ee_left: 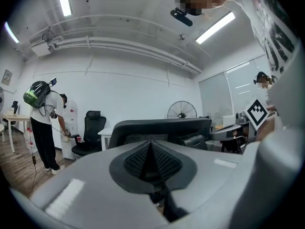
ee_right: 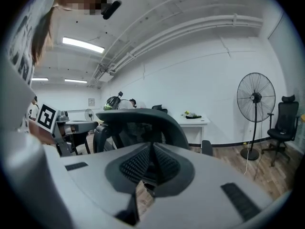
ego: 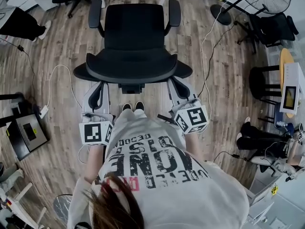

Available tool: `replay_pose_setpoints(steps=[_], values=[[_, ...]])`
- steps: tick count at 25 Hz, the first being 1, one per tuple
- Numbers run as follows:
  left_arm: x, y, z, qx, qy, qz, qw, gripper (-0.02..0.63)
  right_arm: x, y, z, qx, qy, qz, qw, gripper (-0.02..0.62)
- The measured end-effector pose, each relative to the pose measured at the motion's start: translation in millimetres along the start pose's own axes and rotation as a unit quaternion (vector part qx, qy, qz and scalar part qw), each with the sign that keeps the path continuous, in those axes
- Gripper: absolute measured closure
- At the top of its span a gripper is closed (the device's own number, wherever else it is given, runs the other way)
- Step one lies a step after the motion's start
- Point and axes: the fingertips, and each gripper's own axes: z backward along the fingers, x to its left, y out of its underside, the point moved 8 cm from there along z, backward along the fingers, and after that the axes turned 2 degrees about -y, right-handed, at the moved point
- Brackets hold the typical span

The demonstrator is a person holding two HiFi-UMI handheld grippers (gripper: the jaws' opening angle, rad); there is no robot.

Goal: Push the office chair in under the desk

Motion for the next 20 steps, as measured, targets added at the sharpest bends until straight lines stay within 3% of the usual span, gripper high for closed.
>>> replay_pose_setpoints(steps=[16, 20], values=[[17.1, 13.4, -8.4, 0.057, 0.047, -0.011, 0.9972, 0.594, 4.8, 5.6, 7.1, 0.022, 0.054, -0.019, 0.998, 0.569], [13.3, 12.3, -12.1, 0.058, 0.068, -0.039, 0.9952, 0.594, 4.6, 4.4, 7.7, 0.026, 0.048, -0.001, 0.999, 0.569]])
